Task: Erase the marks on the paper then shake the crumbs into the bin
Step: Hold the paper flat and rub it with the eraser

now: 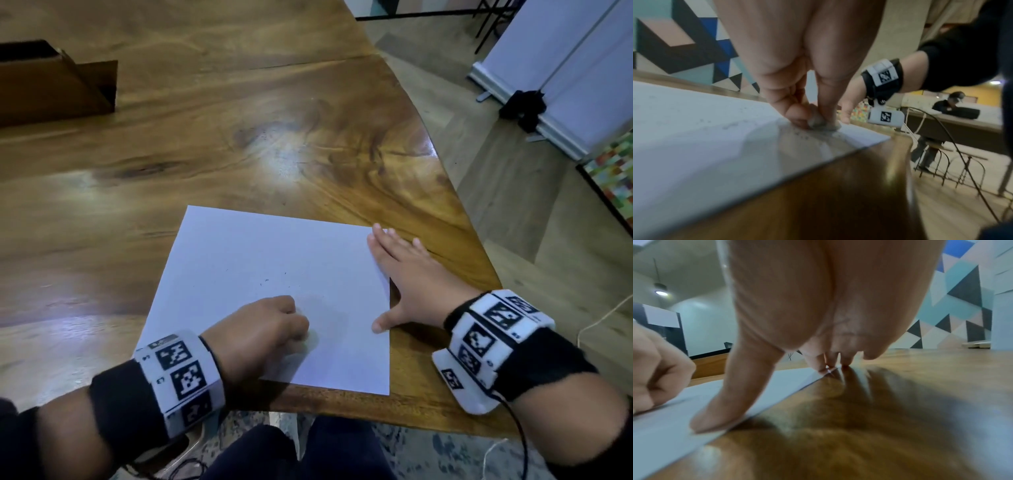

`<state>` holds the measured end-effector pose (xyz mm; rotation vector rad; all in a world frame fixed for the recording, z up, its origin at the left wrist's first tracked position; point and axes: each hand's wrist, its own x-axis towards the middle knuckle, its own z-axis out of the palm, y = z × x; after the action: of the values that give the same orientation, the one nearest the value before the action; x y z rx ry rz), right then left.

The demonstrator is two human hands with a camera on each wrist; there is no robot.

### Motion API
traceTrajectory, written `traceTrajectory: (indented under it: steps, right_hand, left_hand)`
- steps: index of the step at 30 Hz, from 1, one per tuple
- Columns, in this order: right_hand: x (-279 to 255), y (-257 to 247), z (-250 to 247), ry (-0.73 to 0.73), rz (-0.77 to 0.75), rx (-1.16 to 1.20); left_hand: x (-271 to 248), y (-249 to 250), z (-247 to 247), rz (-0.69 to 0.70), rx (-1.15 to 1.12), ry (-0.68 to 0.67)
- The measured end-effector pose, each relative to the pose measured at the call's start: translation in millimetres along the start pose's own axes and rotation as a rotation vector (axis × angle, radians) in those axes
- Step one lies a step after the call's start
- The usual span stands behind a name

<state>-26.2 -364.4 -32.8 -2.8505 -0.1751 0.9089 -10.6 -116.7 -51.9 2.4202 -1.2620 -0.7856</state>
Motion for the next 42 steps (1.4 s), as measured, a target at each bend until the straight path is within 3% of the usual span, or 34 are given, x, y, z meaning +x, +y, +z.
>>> traceTrajectory:
  steps: [3,8,13,19,24,28,33,39,42]
  right_hand:
    - [-4.0,-2.1,0.6,-0.014,0.006,0.007]
    - [-2.0,-20.6,2.2,0.004,0.113,-0.029]
    - [0.8,-28.5,-0.7,-0.036,0.170,-0.066]
    - [2.1,-31.5,-2.4,-0.053,0.189,-0.126]
    - [0.9,-31.8,-3.8,-0.057,0.192,-0.148]
    - [1.5,-31.9,-4.1,-0.040,0.189,-0.158]
    - [0.8,-31.0,-3.3,-0.024,0.183,-0.181]
    - [0.6,-30.2,-3.0,-0.018,0.174,-0.170]
    - [0.0,-28.9,-2.3,-0.018,0.170,-0.176]
  left_hand:
    - [16.6,8.2,-27.3,-0.053,-0.062,-0.003]
    - [74.6,0.2,-73.2,-0.226,-0.080,0.218]
    - [112.9,4.5,-80.1,-0.276,-0.001,0.289]
    - [95.6,5.3,-71.4,-0.207,-0.066,0.077]
    - [108.0,9.0,-74.5,-0.286,-0.070,0.308]
    - [96.1,10.5,-68.3,-0.231,-0.088,0.091]
    - [118.8,16.4,-73.1,-0.273,-0.040,0.294]
    - [86.7,17.7,-49.6,-0.114,-0.020,0.098]
    - [101.4,17.1,-62.1,-0.174,-0.055,0.154]
